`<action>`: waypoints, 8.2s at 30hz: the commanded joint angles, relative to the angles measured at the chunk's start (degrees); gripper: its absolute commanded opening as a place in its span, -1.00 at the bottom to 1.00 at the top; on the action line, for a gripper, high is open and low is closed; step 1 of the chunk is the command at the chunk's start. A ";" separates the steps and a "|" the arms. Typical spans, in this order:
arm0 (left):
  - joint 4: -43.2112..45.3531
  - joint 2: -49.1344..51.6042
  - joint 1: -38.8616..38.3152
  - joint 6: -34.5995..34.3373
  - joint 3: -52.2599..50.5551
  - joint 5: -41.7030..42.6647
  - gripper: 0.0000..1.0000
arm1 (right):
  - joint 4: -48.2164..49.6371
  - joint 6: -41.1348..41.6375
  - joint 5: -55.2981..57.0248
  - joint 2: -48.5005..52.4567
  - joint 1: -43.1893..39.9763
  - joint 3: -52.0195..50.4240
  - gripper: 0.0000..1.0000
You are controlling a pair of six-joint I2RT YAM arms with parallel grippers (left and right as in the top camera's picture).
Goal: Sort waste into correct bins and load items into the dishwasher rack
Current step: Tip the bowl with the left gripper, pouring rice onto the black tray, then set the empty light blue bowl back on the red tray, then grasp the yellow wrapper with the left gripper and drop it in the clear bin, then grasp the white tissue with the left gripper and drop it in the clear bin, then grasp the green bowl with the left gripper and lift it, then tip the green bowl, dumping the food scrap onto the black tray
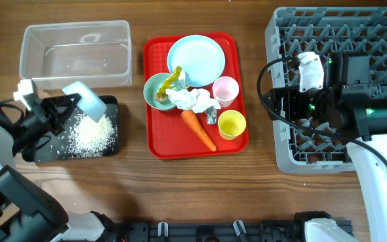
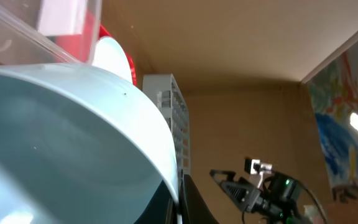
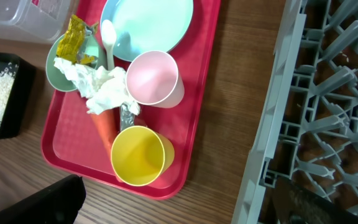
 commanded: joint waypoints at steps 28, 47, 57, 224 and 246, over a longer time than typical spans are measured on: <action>11.74 1.03 -77.44 -29.90 0.20 -85.35 -0.61 | 0.20 -1.03 0.59 0.59 0.22 1.18 0.99; 9.46 -4.63 -63.34 -29.53 10.82 -85.33 0.26 | 1.44 -1.11 0.59 0.59 0.22 1.18 0.99; 26.27 6.01 -59.32 -28.04 10.82 -85.26 0.27 | 1.27 -1.05 0.59 0.61 0.24 1.16 0.99; -3.58 -1.38 -10.56 3.34 2.21 -19.41 -0.92 | 1.20 -1.22 0.59 0.72 0.24 0.79 0.99; -2.34 13.07 0.98 9.03 -0.76 8.09 -0.92 | 0.31 -1.25 0.63 0.72 0.22 0.79 1.00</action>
